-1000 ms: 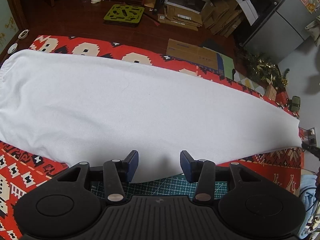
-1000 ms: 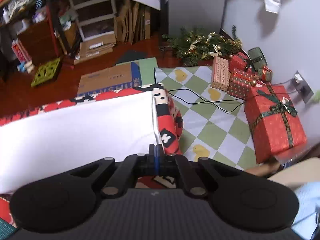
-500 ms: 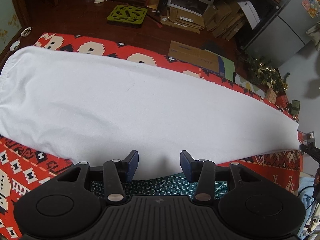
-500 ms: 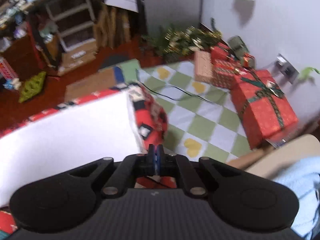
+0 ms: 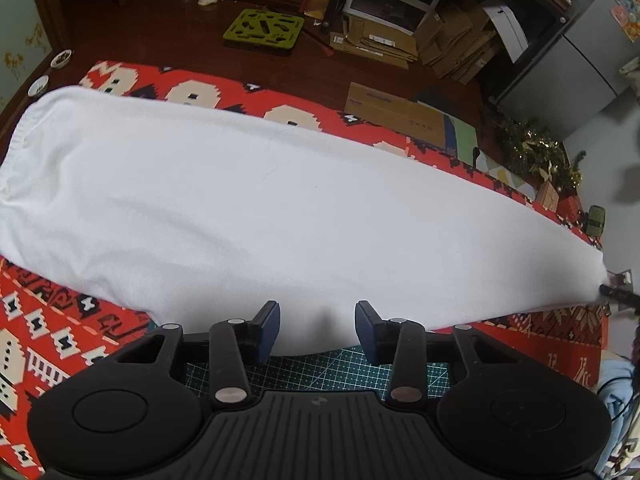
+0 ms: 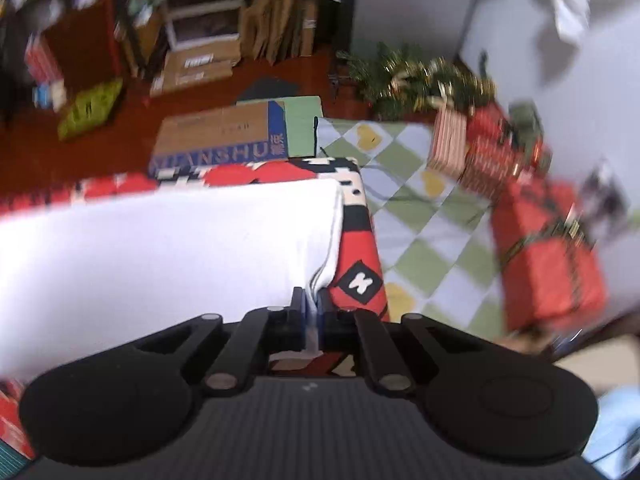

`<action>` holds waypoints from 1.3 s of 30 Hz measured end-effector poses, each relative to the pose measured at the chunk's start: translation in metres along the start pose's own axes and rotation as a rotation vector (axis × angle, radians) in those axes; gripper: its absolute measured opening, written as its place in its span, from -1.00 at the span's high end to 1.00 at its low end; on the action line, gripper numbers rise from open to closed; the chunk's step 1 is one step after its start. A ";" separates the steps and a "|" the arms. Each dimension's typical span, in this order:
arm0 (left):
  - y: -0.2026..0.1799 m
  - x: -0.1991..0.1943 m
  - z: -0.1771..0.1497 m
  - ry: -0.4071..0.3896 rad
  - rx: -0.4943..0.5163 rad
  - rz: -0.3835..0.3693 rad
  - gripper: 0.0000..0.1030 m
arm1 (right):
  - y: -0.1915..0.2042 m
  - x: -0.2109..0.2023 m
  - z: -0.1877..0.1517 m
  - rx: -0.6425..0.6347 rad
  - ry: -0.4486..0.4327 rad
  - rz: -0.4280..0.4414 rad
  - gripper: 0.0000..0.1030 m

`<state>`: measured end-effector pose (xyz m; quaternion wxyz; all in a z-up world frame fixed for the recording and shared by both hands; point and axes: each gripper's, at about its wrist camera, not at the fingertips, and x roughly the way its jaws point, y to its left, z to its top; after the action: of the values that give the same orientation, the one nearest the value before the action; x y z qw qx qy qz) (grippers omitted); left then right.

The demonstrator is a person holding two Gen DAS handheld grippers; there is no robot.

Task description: Fold clothes

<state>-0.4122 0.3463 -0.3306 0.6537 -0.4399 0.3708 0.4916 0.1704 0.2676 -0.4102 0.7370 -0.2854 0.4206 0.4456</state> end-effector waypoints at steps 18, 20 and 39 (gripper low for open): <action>0.038 -0.023 -0.003 -0.042 -0.028 0.039 0.23 | -0.079 -0.039 0.027 0.208 -0.038 0.045 0.97; 0.053 -0.024 -0.003 -0.053 -0.040 0.059 0.22 | -0.056 -0.044 0.020 0.171 -0.039 0.075 0.89; 0.301 -0.047 0.083 -0.197 0.006 0.073 -0.04 | 0.431 -0.122 -0.022 -0.262 -0.075 0.369 0.64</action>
<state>-0.7110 0.4482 -0.3230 0.6699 -0.3736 0.3220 0.5549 -0.2545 0.3887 -0.3341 0.6147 -0.2805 0.3765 0.6338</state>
